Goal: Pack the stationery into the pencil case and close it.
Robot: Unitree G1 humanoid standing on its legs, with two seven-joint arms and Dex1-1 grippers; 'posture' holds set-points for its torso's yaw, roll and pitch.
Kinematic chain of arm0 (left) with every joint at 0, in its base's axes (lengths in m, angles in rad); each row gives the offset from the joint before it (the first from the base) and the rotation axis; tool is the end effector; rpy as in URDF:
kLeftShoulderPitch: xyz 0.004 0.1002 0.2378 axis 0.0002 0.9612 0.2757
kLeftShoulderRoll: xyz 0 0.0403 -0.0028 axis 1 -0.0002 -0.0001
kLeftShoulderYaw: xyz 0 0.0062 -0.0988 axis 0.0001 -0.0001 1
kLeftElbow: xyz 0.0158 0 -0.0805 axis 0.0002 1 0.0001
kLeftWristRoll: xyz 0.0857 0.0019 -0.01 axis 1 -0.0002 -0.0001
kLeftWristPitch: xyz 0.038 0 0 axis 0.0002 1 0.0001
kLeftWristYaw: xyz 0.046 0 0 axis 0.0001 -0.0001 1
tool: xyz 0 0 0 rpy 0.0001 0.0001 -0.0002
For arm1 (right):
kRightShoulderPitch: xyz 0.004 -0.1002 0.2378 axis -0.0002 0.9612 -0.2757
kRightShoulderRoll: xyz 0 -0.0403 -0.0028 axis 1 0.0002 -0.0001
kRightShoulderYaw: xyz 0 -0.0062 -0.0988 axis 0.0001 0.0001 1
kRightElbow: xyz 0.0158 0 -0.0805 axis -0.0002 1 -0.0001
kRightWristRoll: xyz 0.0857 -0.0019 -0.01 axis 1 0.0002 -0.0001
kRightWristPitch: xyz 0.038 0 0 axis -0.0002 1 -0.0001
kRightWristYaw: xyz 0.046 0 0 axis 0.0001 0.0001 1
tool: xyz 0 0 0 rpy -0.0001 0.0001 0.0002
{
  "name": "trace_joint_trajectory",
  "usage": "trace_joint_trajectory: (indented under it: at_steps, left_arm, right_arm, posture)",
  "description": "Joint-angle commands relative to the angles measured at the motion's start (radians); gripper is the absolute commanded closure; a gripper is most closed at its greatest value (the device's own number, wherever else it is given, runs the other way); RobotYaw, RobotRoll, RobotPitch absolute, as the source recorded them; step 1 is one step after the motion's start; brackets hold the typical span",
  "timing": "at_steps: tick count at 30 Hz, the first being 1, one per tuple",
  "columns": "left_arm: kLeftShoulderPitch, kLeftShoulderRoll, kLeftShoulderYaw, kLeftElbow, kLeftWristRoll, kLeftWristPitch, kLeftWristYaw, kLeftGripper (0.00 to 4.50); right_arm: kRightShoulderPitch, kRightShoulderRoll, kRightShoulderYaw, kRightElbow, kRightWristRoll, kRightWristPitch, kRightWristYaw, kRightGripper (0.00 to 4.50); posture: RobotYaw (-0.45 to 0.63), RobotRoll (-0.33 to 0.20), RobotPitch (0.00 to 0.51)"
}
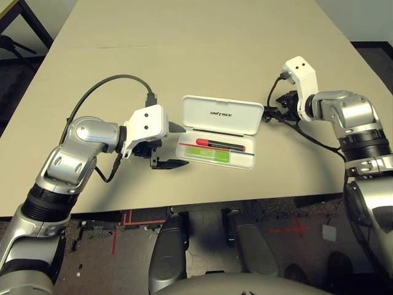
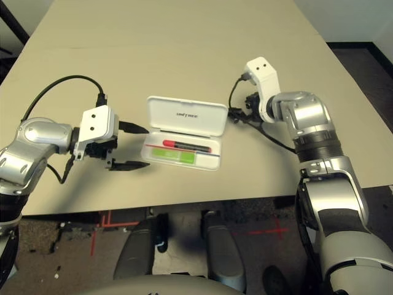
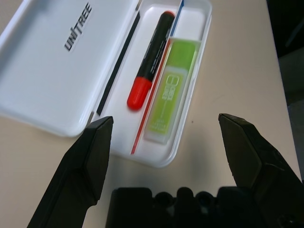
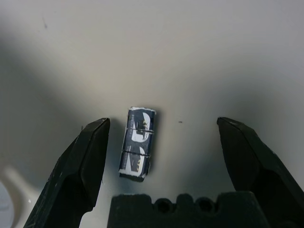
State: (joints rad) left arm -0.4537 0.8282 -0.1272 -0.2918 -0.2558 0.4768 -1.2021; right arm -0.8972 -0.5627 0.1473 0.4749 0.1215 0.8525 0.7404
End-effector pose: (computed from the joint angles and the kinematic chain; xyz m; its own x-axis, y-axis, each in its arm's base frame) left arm 0.2370 0.2191 0.2028 0.3069 -0.8092 -0.5010 0.9293 0.1410 0.3414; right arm 0.3167 -0.2228 0.1873 0.7130 0.4109 -0.5681 -0.5451 0.8345 -0.0805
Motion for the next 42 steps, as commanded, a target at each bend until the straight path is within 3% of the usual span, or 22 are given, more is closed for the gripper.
trace_joint_trajectory:
  at_steps: [1, 5, 13, 14, 23, 31, 39, 42]
  left_arm:
    - [0.013, 0.01, 0.011, -0.025, -0.023, 0.014, 0.01, 0.04]
    - [0.009, 0.014, 0.009, -0.025, -0.027, 0.016, 0.019, 0.0]
    - [-0.006, 0.013, 0.0, -0.005, -0.021, 0.003, 0.023, 0.0]
    - [-0.008, 0.011, -0.002, -0.001, -0.019, 0.0, 0.023, 0.0]
    - [-0.039, 0.007, -0.021, 0.062, -0.001, -0.042, 0.012, 0.0]
    - [-0.087, -0.009, -0.05, 0.151, 0.024, -0.104, -0.006, 0.0]
    - [-0.116, -0.014, -0.063, 0.203, 0.035, -0.138, -0.022, 0.0]
    - [-0.119, -0.018, -0.067, 0.203, 0.038, -0.14, -0.024, 0.0]
  right_arm:
    - [0.009, 0.002, 0.024, 0.013, -0.019, -0.001, 0.013, 0.0]
    - [0.03, 0.008, 0.032, 0.015, -0.04, -0.015, 0.01, 0.95]
    - [0.014, -0.041, 0.008, -0.025, -0.04, -0.014, 0.046, 4.02]
    - [0.008, -0.058, 0.006, -0.031, -0.037, -0.017, 0.062, 4.15]
    - [0.01, -0.272, 0.008, -0.161, 0.018, -0.151, 0.369, 4.15]
    - [0.063, -0.466, 0.016, -0.407, 0.139, -0.083, 0.673, 4.15]
    - [0.082, -0.493, 0.024, -0.541, 0.231, -0.019, 0.766, 4.15]
    - [0.093, -0.448, 0.04, -0.568, 0.254, 0.007, 0.744, 4.15]
  posture:
    - [0.08, 0.0, 0.244]
    - [0.08, 0.0, 0.242]
    - [0.06, 0.0, 0.232]
    - [0.06, 0.0, 0.23]
    - [0.03, 0.0, 0.212]
    - [-0.02, 0.0, 0.181]
    - [-0.03, 0.0, 0.166]
    - [-0.02, 0.0, 0.157]
